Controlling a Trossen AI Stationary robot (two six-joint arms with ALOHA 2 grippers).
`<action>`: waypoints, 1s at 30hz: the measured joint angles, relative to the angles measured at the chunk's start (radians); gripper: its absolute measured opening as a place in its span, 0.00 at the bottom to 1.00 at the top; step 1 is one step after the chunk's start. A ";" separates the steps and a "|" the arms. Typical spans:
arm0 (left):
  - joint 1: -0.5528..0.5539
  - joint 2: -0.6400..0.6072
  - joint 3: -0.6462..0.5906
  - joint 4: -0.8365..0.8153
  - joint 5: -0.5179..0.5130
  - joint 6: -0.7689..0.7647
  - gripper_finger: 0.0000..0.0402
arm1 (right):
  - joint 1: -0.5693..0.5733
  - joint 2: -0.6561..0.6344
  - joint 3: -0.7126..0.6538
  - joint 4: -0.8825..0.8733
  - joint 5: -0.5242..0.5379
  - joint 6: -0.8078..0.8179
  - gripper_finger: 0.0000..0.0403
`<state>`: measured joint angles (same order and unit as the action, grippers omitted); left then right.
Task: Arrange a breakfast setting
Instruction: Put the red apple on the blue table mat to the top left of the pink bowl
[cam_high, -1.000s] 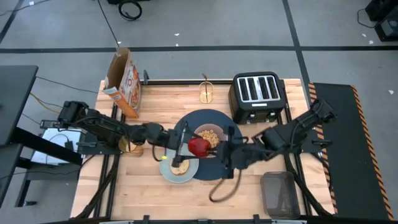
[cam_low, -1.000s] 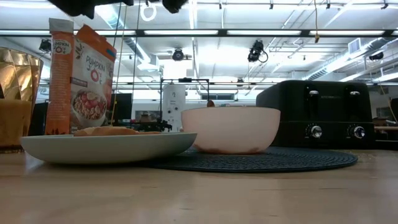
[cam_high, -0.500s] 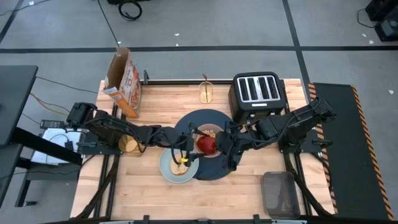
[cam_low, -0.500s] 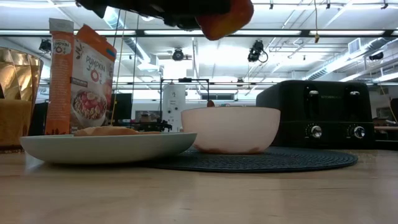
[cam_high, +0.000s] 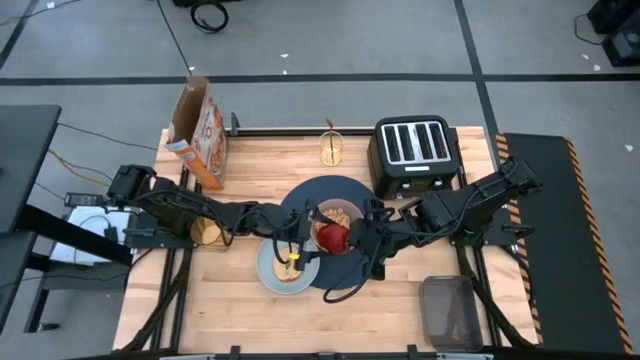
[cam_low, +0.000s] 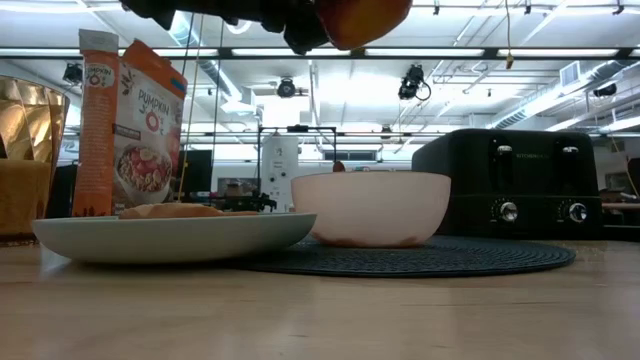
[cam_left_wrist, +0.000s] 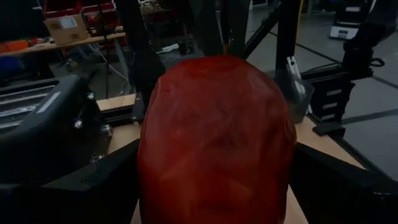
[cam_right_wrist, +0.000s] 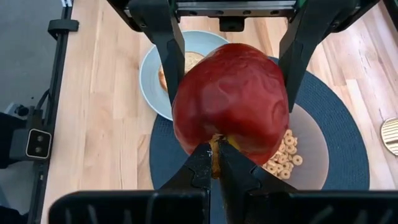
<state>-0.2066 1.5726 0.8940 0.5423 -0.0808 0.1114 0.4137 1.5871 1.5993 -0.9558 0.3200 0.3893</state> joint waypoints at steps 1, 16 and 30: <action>0.000 0.000 0.000 0.001 0.003 -0.008 0.88 | 0.000 0.000 0.000 0.000 0.000 0.000 0.04; 0.000 -0.003 0.003 0.032 0.031 -0.022 0.88 | 0.057 -0.018 -0.001 -0.001 0.113 0.001 0.04; 0.001 -0.003 0.003 0.187 0.141 -0.048 0.88 | 0.140 -0.078 -0.002 0.056 0.216 -0.031 0.04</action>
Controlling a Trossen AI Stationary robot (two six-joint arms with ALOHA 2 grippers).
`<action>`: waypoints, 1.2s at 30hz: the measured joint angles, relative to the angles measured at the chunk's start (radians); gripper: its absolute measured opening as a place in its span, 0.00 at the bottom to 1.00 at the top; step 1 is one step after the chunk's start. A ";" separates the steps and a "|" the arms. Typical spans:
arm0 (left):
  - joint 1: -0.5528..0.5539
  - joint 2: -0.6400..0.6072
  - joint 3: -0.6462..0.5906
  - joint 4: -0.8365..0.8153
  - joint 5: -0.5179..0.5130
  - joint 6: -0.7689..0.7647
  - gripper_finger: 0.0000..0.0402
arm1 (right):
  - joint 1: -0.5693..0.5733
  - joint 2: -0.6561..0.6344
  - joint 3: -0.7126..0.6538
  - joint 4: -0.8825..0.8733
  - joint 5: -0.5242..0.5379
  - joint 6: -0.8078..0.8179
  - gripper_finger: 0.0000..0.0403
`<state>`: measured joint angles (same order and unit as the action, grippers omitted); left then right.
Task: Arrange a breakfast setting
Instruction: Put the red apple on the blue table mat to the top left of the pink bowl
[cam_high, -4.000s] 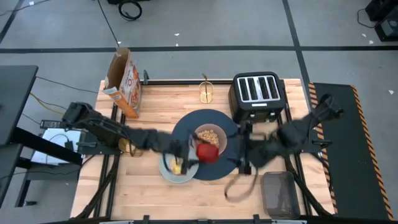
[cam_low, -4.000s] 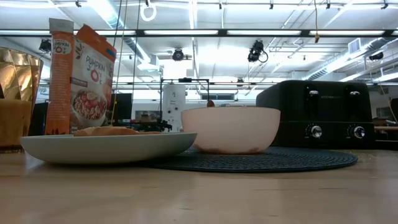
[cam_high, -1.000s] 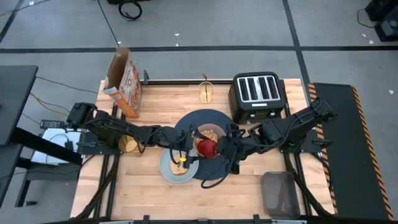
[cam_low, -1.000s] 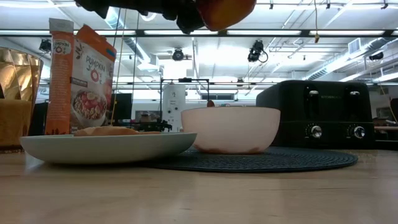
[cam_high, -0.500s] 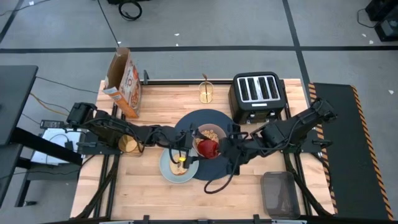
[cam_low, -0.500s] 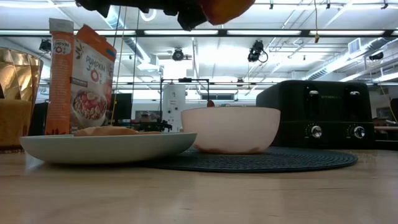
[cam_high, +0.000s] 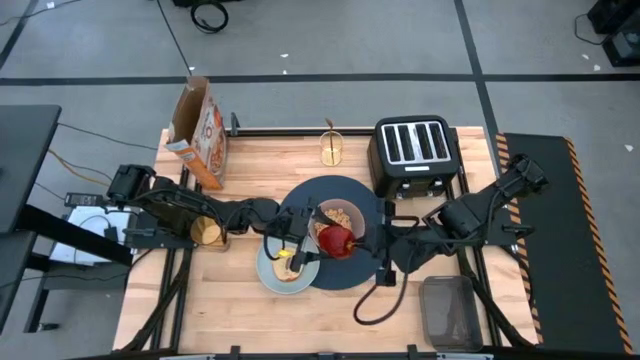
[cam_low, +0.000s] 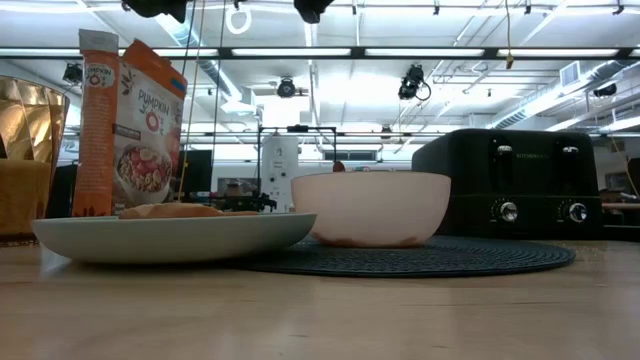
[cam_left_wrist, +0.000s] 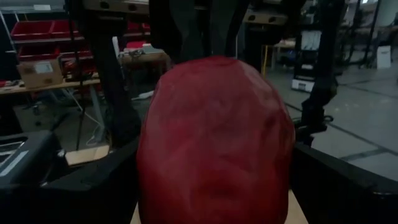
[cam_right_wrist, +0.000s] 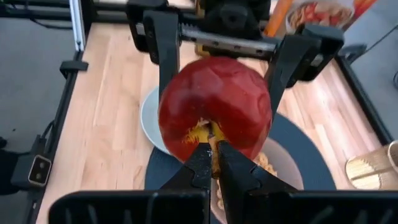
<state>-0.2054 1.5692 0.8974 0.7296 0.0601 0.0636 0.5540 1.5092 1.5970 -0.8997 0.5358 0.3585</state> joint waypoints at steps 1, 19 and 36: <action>0.000 0.000 0.000 0.006 -0.001 -0.007 0.88 | 0.007 -0.002 0.000 0.009 0.014 -0.011 0.04; 0.001 0.000 -0.003 0.033 -0.083 -0.049 0.88 | -0.029 0.008 0.000 0.055 0.046 -0.082 0.04; 0.014 0.002 -0.004 0.045 -0.066 -0.053 0.83 | -0.064 0.008 0.001 0.055 0.017 -0.100 0.04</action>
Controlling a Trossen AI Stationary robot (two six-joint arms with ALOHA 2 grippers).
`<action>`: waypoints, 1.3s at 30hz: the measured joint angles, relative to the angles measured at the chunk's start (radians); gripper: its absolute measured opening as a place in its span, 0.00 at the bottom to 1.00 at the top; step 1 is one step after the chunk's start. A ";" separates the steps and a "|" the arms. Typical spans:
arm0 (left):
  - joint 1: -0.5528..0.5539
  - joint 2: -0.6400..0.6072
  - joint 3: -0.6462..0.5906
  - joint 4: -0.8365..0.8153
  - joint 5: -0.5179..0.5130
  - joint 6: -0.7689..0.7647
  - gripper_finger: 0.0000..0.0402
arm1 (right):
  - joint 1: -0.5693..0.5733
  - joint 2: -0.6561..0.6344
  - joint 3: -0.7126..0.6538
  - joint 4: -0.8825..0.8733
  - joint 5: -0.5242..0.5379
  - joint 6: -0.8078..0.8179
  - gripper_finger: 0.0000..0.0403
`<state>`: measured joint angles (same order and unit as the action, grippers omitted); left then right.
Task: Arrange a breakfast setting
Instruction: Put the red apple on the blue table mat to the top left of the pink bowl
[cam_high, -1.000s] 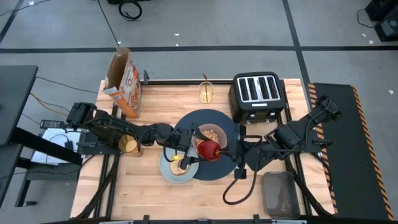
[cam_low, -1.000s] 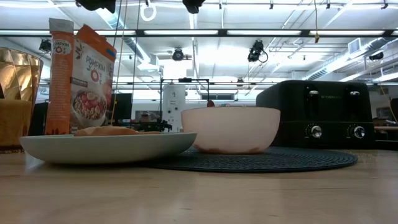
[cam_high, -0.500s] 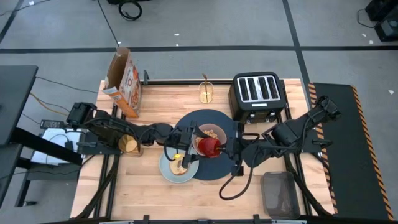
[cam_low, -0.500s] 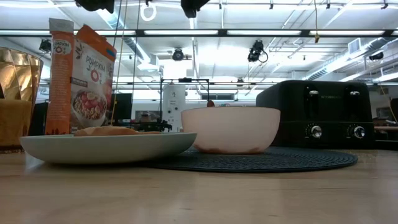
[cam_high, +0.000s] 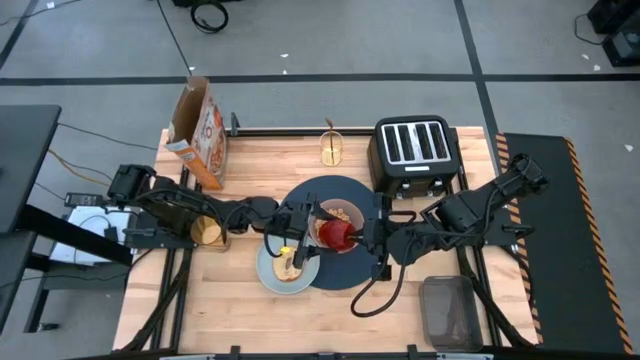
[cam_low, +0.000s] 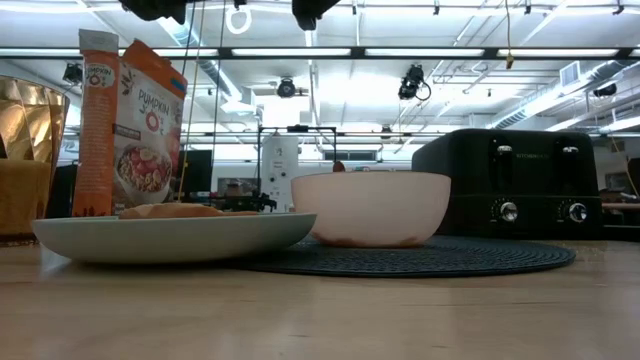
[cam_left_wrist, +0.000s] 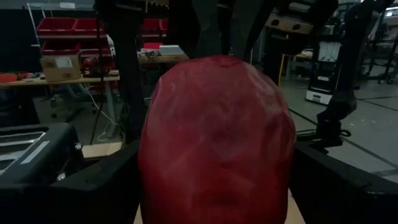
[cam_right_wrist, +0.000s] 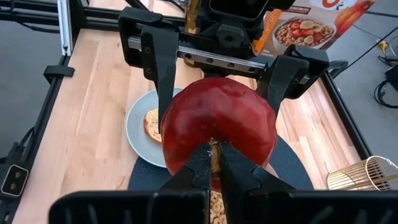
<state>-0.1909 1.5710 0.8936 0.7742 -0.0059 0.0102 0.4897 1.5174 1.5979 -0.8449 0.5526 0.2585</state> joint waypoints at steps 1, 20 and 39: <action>0.000 0.000 0.000 0.005 0.000 -0.003 0.85 | -0.001 0.000 0.001 0.002 0.000 0.000 0.04; -0.008 -0.001 0.004 -0.105 -0.058 0.065 0.96 | -0.050 0.005 -0.002 -0.026 -0.092 0.003 0.04; -0.003 0.073 0.041 -0.158 -0.036 0.130 0.96 | -0.104 0.002 -0.015 -0.029 -0.245 -0.008 0.04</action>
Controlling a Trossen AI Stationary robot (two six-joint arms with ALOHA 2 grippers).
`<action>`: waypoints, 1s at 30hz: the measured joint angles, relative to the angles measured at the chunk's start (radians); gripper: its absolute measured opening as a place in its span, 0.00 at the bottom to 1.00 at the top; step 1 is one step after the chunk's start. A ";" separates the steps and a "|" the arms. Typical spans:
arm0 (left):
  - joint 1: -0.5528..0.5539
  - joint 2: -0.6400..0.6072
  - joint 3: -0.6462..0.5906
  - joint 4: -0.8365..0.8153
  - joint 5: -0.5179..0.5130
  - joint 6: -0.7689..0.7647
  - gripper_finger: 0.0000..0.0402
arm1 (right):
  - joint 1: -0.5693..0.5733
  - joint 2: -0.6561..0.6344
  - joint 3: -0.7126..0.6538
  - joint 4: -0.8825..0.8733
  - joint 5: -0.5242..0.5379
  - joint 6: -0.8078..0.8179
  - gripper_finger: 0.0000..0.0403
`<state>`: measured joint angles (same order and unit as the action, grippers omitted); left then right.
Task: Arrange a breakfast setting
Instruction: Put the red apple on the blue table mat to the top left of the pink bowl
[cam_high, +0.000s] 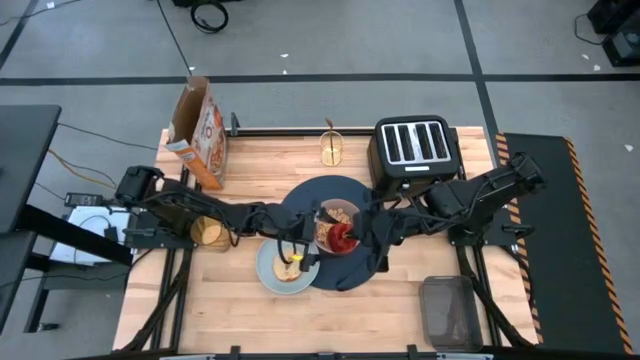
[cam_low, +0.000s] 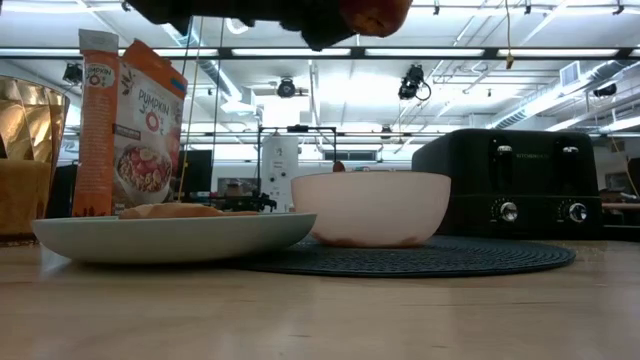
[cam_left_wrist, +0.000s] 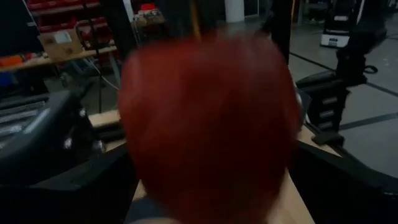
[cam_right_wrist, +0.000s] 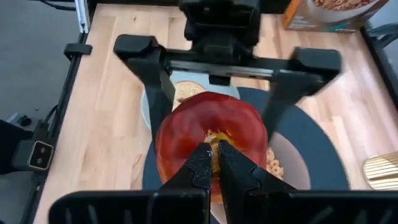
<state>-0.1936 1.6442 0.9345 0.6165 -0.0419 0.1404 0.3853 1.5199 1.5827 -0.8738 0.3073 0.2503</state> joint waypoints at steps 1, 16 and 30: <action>0.000 0.011 0.015 0.005 -0.003 0.001 0.96 | -0.004 0.000 -0.008 0.006 -0.012 0.000 0.04; 0.011 0.072 0.101 -0.055 -0.009 0.036 0.96 | -0.016 0.000 -0.047 0.033 -0.017 -0.012 0.04; 0.008 0.072 0.100 -0.024 -0.045 0.049 0.85 | -0.035 0.000 -0.047 0.072 0.011 -0.041 0.18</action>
<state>-0.1852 1.7164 1.0344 0.5926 -0.0871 0.1896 0.3500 1.5200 1.5352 -0.8017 0.3181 0.2090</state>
